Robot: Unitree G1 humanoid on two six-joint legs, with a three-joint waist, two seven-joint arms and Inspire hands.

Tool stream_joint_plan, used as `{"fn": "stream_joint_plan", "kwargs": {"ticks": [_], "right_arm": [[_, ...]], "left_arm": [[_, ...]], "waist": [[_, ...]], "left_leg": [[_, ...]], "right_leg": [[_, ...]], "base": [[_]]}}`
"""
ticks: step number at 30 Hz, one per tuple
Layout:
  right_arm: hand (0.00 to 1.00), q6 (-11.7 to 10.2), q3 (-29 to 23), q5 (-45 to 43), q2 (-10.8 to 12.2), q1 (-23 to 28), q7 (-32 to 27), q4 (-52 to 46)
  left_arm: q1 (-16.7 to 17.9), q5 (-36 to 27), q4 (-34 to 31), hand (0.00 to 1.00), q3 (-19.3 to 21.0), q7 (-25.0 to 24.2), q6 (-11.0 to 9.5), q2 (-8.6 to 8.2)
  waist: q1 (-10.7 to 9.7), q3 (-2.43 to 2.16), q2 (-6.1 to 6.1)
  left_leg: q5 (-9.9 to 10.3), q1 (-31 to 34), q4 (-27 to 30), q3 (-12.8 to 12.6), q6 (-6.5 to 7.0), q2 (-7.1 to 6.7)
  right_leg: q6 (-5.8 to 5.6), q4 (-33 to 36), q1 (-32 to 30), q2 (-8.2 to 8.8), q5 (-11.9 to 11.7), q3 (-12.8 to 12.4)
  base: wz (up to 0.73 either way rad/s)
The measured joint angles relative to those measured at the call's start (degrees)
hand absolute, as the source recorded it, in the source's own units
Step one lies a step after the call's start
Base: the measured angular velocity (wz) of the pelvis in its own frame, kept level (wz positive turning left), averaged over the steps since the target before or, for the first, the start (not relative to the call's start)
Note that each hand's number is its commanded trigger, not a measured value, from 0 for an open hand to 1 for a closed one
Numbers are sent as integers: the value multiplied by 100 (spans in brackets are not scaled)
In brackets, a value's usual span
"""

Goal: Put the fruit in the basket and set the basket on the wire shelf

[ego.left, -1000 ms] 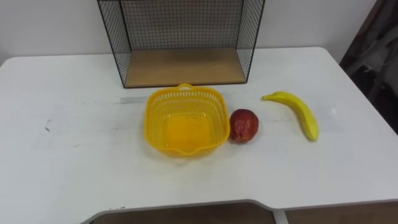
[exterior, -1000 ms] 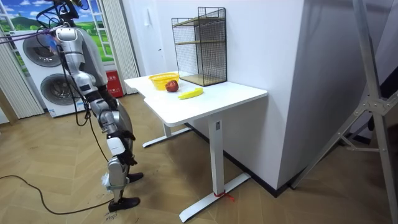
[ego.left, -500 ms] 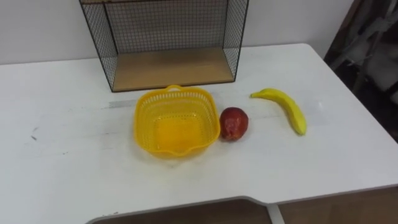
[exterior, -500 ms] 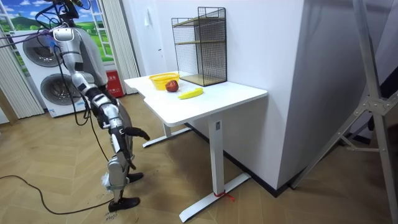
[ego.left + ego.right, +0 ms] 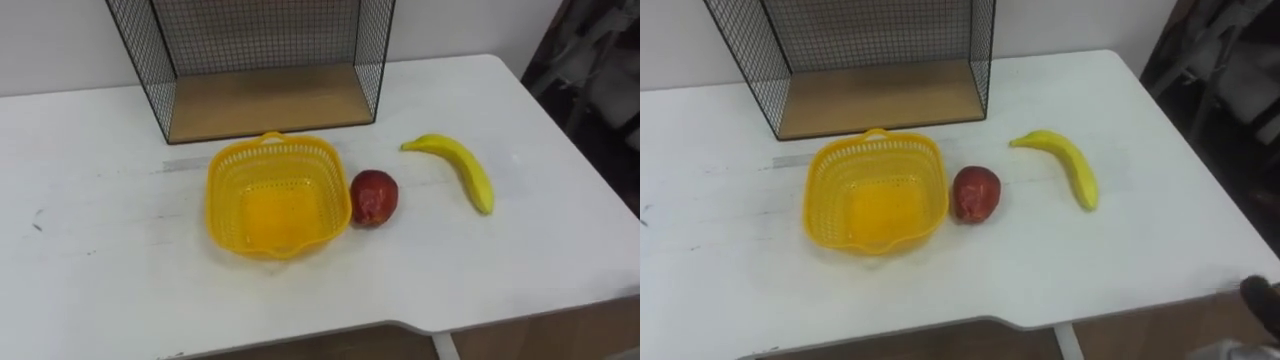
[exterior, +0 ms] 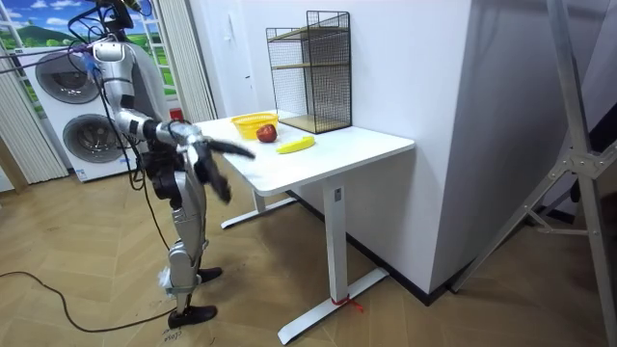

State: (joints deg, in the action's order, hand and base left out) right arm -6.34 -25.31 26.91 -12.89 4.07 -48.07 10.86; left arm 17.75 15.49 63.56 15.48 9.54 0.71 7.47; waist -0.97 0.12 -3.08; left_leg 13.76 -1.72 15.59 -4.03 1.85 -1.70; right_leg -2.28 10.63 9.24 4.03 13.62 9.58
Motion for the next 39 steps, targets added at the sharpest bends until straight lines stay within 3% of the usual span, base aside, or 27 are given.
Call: {"fn": "stream_joint_plan", "kwargs": {"ticks": [2, 11, 17, 24, 29, 33, 35, 39], "right_arm": [[0, -111, 131, -363, -151, -121, 1, -135], [0, -132, 738, -1153, -205, -90, 229, -1144], [0, -132, 1000, -1166, -245, -195, 1176, -1150], [0, -103, 1552, -1147, -568, -209, 2410, -873], [0, 4, 1727, -1154, -589, -225, 3093, -588], [0, 99, 1864, -1181, -609, -247, 3718, -327], [0, 143, 1933, -1190, -610, -292, 3929, -242], [0, 153, 1956, -1381, -611, -452, 4338, -206]], "left_arm": [[20, 24, 17, 0, -91, 0, -3, 12], [64, 19, 53, 0, -341, -12, 63, 15], [49, 43, 19, 0, -346, -146, 24, 18], [-163, 48, -1, 0, -396, -178, 24, 92], [-190, 186, 5, 0, -459, -244, 67, 115], [-197, 302, 4, 0, -517, -296, 79, 116], [-185, 310, 4, 0, -520, -308, 113, 116], [-198, 310, -20, 0, -558, -362, 146, 126]], "waist": [[25, 7, -7], [247, -2, 2], [293, 15, 23], [312, 27, -20], [397, 24, -66], [460, 51, -188], [456, 39, -231], [449, 39, -192]], "left_leg": [[-3, 0, 18, 4, 4, 1], [-43, 51, 6, 166, -20, 2], [-47, 64, 6, 186, -17, -2], [-87, 148, 6, 271, -20, -9], [-90, 153, -11, 268, -24, -8], [-94, 160, -13, 269, -27, -9], [-93, 195, 10, 270, -26, -11], [-93, 207, 84, 269, -24, -10]], "right_leg": [[-4, -2, 14, 0, -5, 7], [0, 5, 8, -9, -12, 171], [1, -1, 63, -4, -13, 226], [1, 2, 27, 5, -13, 350], [1, 4, -5, 4, -13, 338], [2, 2, -8, -2, -14, 322], [5, -1, -23, -2, -17, 324], [11, -3, -18, 0, -38, 327]], "base": [[2], [9], [5], [8], [-2], [-1], [3], [1]]}}
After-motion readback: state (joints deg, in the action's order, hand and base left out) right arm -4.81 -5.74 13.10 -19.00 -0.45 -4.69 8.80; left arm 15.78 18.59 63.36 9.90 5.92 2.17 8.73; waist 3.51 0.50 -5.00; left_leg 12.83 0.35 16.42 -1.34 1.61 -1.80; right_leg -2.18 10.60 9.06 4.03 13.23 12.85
